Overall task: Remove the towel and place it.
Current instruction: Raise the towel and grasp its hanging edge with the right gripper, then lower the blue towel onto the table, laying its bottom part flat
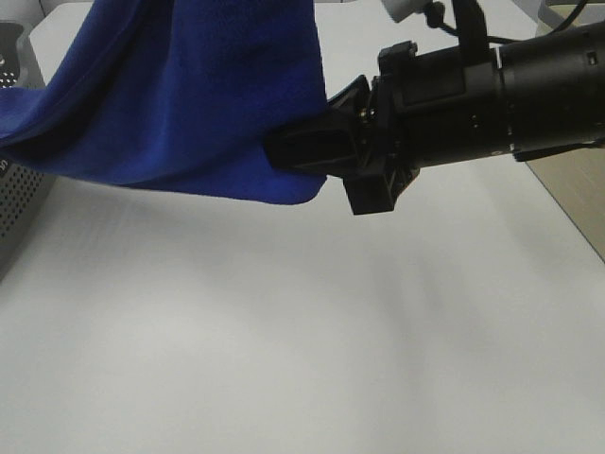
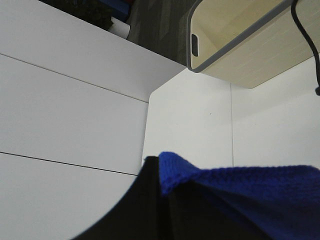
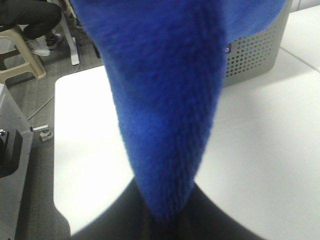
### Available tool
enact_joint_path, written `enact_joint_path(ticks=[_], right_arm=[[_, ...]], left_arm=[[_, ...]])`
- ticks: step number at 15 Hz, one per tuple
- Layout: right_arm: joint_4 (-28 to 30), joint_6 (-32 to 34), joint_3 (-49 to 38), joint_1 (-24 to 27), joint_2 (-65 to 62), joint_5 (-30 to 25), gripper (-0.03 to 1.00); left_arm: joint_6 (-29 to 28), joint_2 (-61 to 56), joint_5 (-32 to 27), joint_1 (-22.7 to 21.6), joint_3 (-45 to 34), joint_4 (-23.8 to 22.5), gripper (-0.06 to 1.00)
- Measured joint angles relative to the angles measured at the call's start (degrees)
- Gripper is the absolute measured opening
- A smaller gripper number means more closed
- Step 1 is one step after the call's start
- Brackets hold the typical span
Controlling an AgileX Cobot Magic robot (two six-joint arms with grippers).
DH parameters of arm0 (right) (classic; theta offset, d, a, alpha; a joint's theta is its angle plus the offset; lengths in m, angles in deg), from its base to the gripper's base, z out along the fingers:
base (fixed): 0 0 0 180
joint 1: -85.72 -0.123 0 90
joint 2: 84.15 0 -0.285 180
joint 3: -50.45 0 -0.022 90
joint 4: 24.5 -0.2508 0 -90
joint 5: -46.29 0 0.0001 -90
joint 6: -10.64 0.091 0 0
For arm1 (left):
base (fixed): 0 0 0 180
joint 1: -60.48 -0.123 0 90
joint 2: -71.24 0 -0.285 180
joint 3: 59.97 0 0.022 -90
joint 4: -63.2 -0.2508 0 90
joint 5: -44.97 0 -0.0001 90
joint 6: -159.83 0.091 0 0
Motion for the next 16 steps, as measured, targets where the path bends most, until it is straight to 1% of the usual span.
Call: enact_joint_path(ticks=[1,2,3,4,6,7,8,9,11,13,14,15,16], right_arm=[[3.3,2.9,0.3,0.0,-2.5,2.3,0.0],[6.8,6.0,0.5,0.0,-5.0,5.6,0.0],[10.9,9.2,0.5,0.0,-7.3,9.0,0.0],[16.0,12.3,0.9,0.0,-9.3,13.1,0.0],[28.6,19.1,2.7,0.0,-13.1,19.2,0.0],[35.1,22.7,3.9,0.0,-14.8,21.0,0.0],[40.4,25.7,5.0,0.0,-15.9,22.5,0.0],[45.7,28.1,5.8,0.0,-16.8,23.6,0.0],[53.1,33.1,6.4,0.0,-17.8,25.1,0.0],[58.3,39.1,6.5,0.0,-18.2,25.0,0.0],[60.5,42.1,6.5,0.0,-18.2,23.4,0.0],[61.7,43.6,6.5,0.0,-18.2,22.2,0.0],[64.6,46.0,6.6,0.0,-18.0,17.3,0.0]], left_arm=[[0.0,1.0,0.1,0.0,0.0,0.0,0.0],[0.0,2.1,1.3,0.0,0.0,0.0,0.0],[0.0,3.4,4.3,0.0,0.0,0.0,0.0],[0.0,4.8,8.7,0.0,0.0,0.0,0.0],[0.0,7.2,19.7,0.0,0.0,0.0,0.0],[0.0,7.9,23.8,0.0,0.0,0.0,0.0],[0.0,8.5,27.2,0.0,0.0,0.0,0.0],[0.0,8.9,29.5,-0.2,0.0,0.0,0.0],[-2.1,8.9,30.5,-1.7,0.0,1.9,0.0],[-7.6,8.7,28.8,-3.7,0.0,3.5,0.0],[-11.0,8.5,26.5,-4.5,0.0,3.7,0.0],[-13.0,8.5,25.1,-4.9,0.0,3.8,0.0],[-16.7,8.5,22.9,-5.6,0.0,4.0,0.0]])
